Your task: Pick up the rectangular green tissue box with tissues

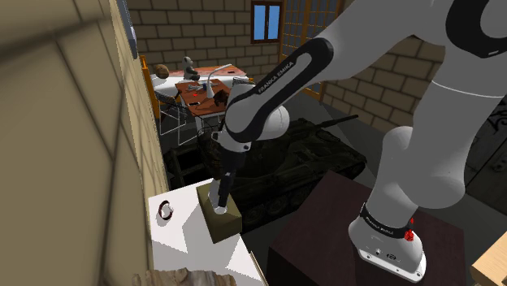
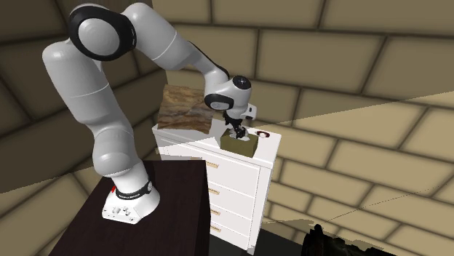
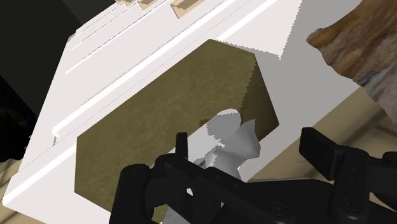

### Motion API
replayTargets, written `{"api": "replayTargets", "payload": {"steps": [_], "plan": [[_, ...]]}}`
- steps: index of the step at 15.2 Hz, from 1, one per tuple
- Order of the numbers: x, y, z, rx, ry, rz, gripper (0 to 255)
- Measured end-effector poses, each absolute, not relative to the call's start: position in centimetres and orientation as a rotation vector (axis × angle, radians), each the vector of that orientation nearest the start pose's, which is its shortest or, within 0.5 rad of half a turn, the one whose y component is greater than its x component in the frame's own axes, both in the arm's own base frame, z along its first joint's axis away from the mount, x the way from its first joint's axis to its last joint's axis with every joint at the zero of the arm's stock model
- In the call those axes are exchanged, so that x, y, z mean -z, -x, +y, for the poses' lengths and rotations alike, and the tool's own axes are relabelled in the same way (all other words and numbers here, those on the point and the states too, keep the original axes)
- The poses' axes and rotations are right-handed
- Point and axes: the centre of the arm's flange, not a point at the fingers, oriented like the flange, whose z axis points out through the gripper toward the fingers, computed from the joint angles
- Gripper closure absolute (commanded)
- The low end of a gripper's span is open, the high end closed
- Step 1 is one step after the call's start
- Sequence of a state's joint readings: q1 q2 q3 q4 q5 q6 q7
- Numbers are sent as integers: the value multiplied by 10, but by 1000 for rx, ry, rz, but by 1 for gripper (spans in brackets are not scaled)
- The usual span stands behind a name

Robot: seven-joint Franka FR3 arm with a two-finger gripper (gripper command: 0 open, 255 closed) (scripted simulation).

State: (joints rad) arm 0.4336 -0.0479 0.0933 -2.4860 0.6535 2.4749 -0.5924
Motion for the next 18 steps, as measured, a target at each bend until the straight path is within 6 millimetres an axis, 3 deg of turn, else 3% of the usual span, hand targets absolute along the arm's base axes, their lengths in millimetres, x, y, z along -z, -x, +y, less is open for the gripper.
{"api": "replayTargets", "payload": {"steps": [11, 18], "plan": [[-310, -408, 236, 70, 2611, -818, 255], [-343, -408, 234, 70, 2613, -817, 255]]}}
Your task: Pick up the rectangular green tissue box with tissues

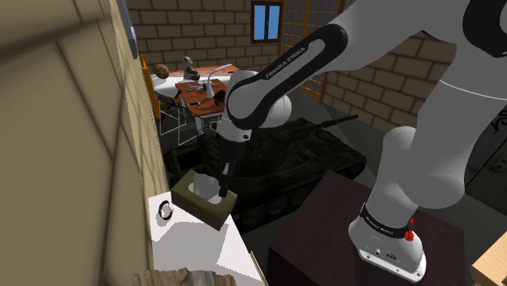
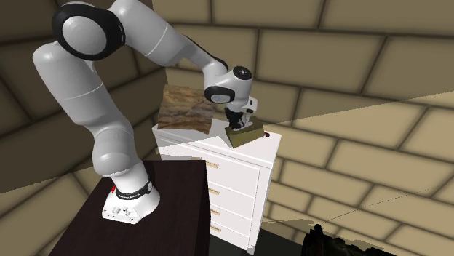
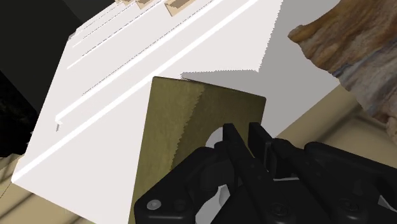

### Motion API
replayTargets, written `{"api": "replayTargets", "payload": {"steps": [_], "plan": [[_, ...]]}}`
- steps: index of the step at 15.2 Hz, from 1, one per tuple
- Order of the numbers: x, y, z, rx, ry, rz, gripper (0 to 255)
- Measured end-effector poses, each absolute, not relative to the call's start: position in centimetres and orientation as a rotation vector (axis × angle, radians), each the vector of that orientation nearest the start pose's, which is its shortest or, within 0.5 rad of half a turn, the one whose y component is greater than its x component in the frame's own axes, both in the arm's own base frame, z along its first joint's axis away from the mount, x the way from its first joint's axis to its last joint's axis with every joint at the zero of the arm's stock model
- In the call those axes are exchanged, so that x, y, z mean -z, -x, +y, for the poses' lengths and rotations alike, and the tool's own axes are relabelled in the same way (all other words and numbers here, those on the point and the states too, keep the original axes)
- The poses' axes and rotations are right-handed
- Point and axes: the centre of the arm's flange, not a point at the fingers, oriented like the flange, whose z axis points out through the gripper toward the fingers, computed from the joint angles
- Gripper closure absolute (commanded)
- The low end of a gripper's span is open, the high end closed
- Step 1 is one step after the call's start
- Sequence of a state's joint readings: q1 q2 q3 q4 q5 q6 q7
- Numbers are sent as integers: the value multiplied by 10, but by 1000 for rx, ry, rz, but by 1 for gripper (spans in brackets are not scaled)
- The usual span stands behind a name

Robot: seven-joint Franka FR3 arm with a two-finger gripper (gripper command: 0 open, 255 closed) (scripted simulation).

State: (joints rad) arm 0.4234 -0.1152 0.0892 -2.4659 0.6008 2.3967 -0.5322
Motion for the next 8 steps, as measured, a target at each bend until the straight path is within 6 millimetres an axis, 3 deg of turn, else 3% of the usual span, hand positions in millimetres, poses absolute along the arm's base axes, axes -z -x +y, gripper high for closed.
{"api": "replayTargets", "payload": {"steps": [8], "plan": [[-383, -408, 235, 70, 2613, -817, 255]]}}
